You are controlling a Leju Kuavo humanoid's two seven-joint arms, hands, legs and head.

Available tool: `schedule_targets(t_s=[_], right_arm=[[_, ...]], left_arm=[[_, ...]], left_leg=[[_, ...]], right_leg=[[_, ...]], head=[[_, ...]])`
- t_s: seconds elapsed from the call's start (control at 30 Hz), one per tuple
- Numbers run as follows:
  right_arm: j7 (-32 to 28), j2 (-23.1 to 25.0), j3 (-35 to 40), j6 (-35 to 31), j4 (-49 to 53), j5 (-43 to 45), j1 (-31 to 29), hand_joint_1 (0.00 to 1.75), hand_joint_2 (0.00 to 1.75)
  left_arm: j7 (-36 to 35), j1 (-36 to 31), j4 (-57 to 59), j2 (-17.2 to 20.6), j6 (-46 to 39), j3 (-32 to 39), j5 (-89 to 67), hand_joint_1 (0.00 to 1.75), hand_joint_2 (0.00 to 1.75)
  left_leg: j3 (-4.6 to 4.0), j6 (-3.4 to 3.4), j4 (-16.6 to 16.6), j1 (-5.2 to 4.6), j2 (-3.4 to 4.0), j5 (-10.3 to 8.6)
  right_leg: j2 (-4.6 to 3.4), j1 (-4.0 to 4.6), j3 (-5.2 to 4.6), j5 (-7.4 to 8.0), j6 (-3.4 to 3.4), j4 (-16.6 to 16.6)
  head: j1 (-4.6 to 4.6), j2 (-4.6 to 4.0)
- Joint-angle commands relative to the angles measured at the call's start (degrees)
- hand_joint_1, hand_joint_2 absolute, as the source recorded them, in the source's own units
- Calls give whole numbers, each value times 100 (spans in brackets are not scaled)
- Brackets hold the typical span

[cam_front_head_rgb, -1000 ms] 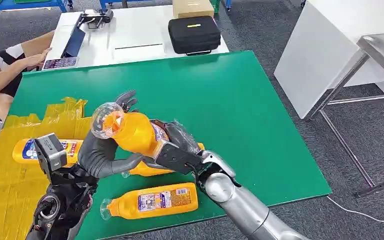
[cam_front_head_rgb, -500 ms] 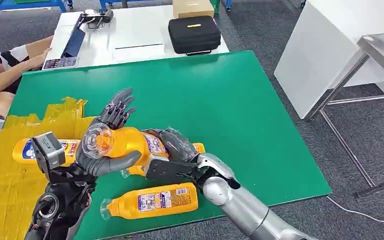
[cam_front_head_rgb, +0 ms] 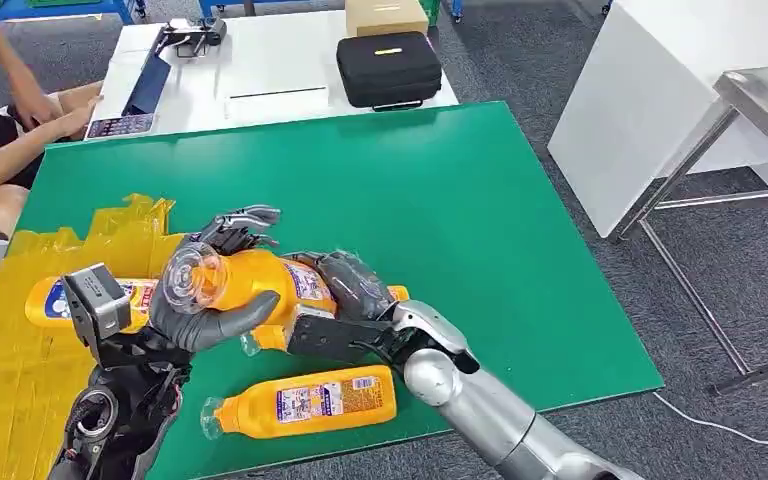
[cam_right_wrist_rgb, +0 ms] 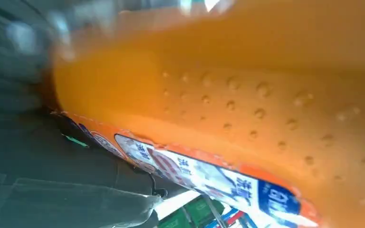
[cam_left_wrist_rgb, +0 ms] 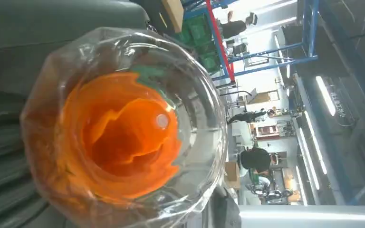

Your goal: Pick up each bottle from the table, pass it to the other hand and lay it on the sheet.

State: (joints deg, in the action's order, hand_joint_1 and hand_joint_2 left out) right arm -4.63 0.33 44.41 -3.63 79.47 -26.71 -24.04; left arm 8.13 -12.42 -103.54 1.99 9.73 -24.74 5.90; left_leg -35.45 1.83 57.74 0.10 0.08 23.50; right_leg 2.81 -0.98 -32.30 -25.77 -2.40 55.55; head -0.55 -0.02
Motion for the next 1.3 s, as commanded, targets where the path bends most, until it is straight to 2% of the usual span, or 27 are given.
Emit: schedule_targets(t_s=[0.03,0.3,0.57,0.6,0.63,0.7,0.9,0.97,1.17,1.3], right_arm=[[49,-4,231,-87,-149,33,-222,175,175],[35,-24,210,-229,-140,99,-215,175,175],[-6,16,146,-459,-111,138,-216,175,175],[-14,16,137,-476,-101,141,-214,2,175],[-65,31,85,-606,-60,120,-177,0,175],[-65,17,81,-605,-33,118,-179,0,175],[-65,17,81,-605,-33,118,-179,0,175],[-113,-15,-11,-736,102,190,-154,0,175],[-484,-165,-306,-1201,473,449,1,0,175],[-554,-260,-473,-1384,862,654,145,0,175]], left_arm=[[-49,-274,214,-71,91,-230,1,175,175],[-63,-279,244,-76,132,-198,35,175,175],[-45,-232,229,-124,136,-10,85,175,175],[-43,-235,220,-120,136,7,86,175,175],[-2,-225,200,-146,82,73,78,175,175],[-3,-238,183,-131,83,99,80,175,175],[-3,-238,183,-131,83,99,80,175,175],[92,-270,145,-141,-74,223,5,175,175],[192,-305,-25,-66,-396,797,-165,175,175],[420,-402,-62,37,-1043,1007,-1214,175,175]], left_leg=[[31,-11,-1,5,1,13],[12,-6,0,3,-1,5],[42,-13,-1,4,5,18],[39,-13,0,4,5,16],[48,-16,-1,5,5,20],[12,-7,0,3,2,6],[13,-7,0,3,-1,5],[34,-11,1,4,4,15],[13,-8,2,4,-1,7],[18,-10,4,4,-3,10]], right_leg=[[-26,2,35,-13,16,-5],[-13,2,14,-5,8,-4],[-34,2,44,-16,18,-6],[-33,2,40,-15,17,-5],[-38,2,50,-18,21,-6],[-17,2,14,-5,9,-2],[-14,1,14,-6,9,-2],[-29,1,36,-14,15,-4],[-15,3,16,-7,10,-2],[-16,2,21,-11,12,1]], head=[[0,0],[0,0],[-2,0],[0,0],[-2,0],[0,0],[0,0],[-2,2],[-2,0],[-2,0]])
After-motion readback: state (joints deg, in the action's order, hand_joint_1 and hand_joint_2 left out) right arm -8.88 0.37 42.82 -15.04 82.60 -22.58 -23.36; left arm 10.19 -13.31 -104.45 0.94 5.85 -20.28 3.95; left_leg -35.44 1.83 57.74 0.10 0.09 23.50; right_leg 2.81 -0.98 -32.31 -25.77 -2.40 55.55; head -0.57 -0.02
